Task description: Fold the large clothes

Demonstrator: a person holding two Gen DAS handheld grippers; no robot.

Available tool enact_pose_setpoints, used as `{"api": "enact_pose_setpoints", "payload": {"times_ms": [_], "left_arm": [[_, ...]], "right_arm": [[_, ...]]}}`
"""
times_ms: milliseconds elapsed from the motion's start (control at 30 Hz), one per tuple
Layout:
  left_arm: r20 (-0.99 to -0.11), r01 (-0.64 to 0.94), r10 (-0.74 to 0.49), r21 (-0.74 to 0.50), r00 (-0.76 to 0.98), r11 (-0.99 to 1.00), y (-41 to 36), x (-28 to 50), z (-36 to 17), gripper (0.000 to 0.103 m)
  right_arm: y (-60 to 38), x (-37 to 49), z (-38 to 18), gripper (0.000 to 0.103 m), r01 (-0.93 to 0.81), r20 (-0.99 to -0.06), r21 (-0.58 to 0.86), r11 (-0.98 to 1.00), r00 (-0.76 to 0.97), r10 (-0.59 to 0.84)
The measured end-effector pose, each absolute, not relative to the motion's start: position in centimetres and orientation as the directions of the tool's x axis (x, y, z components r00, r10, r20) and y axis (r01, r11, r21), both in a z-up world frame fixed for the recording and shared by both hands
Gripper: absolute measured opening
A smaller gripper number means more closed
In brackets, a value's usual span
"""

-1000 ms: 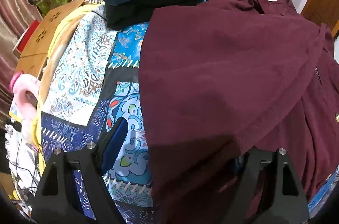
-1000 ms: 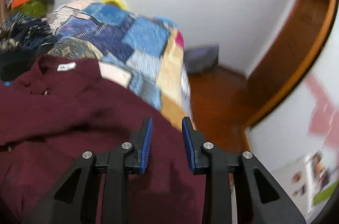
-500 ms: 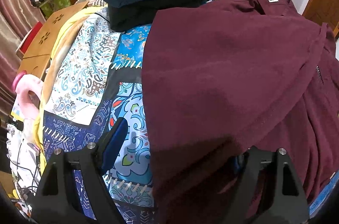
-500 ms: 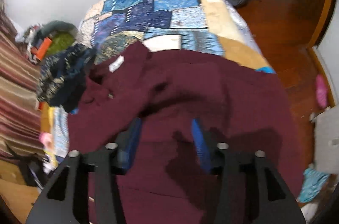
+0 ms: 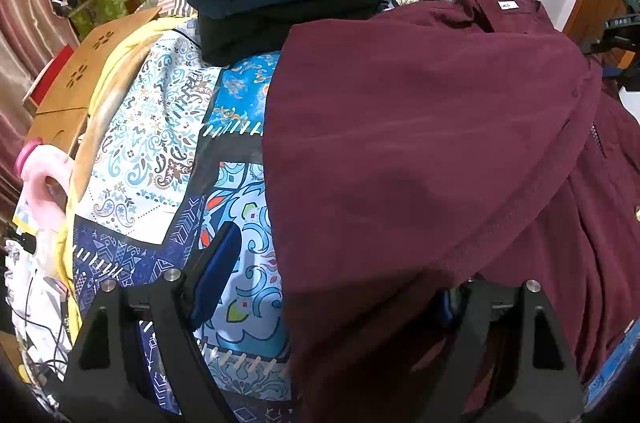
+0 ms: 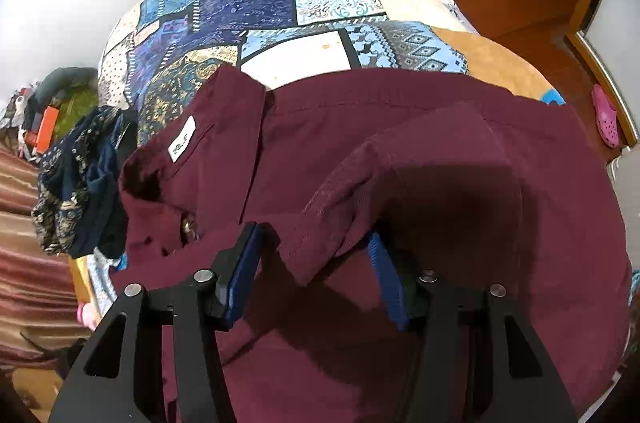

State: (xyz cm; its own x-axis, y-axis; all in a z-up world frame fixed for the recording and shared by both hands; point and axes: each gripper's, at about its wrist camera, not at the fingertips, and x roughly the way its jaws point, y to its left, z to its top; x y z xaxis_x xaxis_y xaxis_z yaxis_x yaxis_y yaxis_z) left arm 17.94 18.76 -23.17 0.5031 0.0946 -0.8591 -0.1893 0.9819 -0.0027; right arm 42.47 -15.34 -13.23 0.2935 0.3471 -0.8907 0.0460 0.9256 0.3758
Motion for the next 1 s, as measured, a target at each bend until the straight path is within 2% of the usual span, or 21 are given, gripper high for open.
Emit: {"api": "enact_pose_setpoints", "payload": {"times_ms": [33,67,167,300,467,567,733,833,900,1000], "left_arm": [[-0.859,-0.189,0.096,-0.001,0.504,0.982,18.7,17.9,-23.1,0.081],[-0.858,-0.189,0.099,0.003,0.504,0.982,18.7,17.9,-23.1,0.081],[-0.857,-0.191,0.107,0.011,0.504,0.982,18.6,17.9,-22.9,0.081],[-0.854,-0.198,0.125,0.026,0.505,0.980,18.4,17.9,-22.3,0.081],[-0.842,-0.191,0.125,0.027,0.524,0.981,17.9,17.5,-21.2,0.081],[-0.841,-0.189,0.140,0.045,0.522,0.981,17.4,17.5,-21.0,0.081],[-0.852,-0.184,0.128,0.039,0.508,0.982,16.9,17.2,-21.4,0.081],[-0.853,-0.184,0.145,0.059,0.501,0.981,16.6,16.9,-21.7,0.081],[-0.856,-0.193,0.141,0.049,0.498,0.980,16.8,16.8,-21.8,0.081],[-0.857,-0.205,0.133,0.034,0.497,0.978,17.0,16.7,-21.9,0.081]], "right_arm": [[-15.3,42.5,-13.0,0.029,0.044,-0.893,0.350,0.936,0.317,0.319],[-15.2,42.5,-12.7,0.022,0.037,-0.893,0.338,0.941,0.327,0.308],[-15.1,42.3,-11.0,0.013,-0.025,-0.869,0.329,0.944,0.384,0.313],[-15.3,40.9,-6.6,0.009,-0.122,-0.797,0.366,0.923,0.472,0.378],[-16.8,37.4,-0.4,0.009,-0.260,-0.677,0.392,0.882,0.568,0.469],[-18.5,35.5,-0.1,0.009,-0.290,-0.674,0.367,0.884,0.572,0.467],[-21.6,34.2,-5.1,0.010,-0.235,-0.769,0.327,0.916,0.497,0.402],[-24.3,32.6,-9.9,0.011,-0.176,-0.826,0.360,0.916,0.397,0.400],[-25.6,31.5,-11.3,0.017,-0.139,-0.826,0.410,0.902,0.363,0.431],[-26.7,30.5,-12.4,0.032,-0.096,-0.833,0.434,0.896,0.336,0.440]]}}
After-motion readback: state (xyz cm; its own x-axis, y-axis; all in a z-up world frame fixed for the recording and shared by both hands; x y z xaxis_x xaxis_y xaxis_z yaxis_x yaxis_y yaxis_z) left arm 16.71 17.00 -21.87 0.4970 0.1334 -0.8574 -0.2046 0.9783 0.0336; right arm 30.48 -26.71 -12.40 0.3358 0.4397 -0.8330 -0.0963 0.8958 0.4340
